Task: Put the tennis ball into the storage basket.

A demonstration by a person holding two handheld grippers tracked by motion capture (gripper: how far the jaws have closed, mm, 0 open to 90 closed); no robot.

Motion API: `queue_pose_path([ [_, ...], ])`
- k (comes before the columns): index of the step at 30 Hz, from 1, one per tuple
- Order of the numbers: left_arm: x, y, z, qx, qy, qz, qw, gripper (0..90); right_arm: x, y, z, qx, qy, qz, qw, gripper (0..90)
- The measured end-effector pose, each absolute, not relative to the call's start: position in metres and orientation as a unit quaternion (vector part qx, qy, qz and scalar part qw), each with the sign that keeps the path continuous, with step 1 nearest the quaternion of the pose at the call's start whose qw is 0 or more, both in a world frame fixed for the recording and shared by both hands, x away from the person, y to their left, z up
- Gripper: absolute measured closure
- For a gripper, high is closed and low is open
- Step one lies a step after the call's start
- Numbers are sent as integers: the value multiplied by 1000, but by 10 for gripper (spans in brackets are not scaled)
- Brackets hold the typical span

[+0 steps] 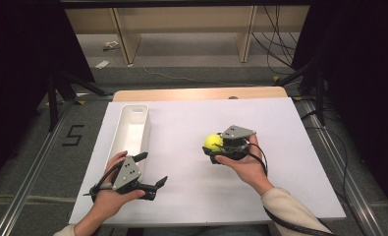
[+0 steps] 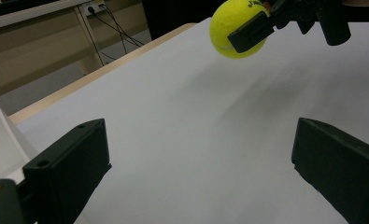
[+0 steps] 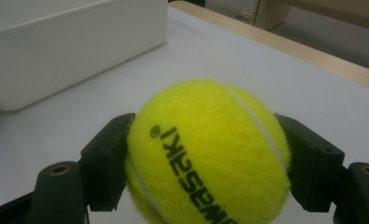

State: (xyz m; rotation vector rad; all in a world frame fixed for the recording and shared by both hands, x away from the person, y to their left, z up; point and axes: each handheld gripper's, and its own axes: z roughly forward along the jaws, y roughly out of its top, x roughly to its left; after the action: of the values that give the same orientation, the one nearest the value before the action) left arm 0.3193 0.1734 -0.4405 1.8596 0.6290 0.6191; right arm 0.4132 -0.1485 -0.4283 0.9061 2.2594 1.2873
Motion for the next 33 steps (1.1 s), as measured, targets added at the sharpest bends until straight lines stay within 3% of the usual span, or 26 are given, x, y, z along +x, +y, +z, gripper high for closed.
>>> queue_pose_path([
  [33, 319, 173, -441, 775, 261, 257, 516, 38, 418, -138, -429, 319, 808, 459, 190, 267],
])
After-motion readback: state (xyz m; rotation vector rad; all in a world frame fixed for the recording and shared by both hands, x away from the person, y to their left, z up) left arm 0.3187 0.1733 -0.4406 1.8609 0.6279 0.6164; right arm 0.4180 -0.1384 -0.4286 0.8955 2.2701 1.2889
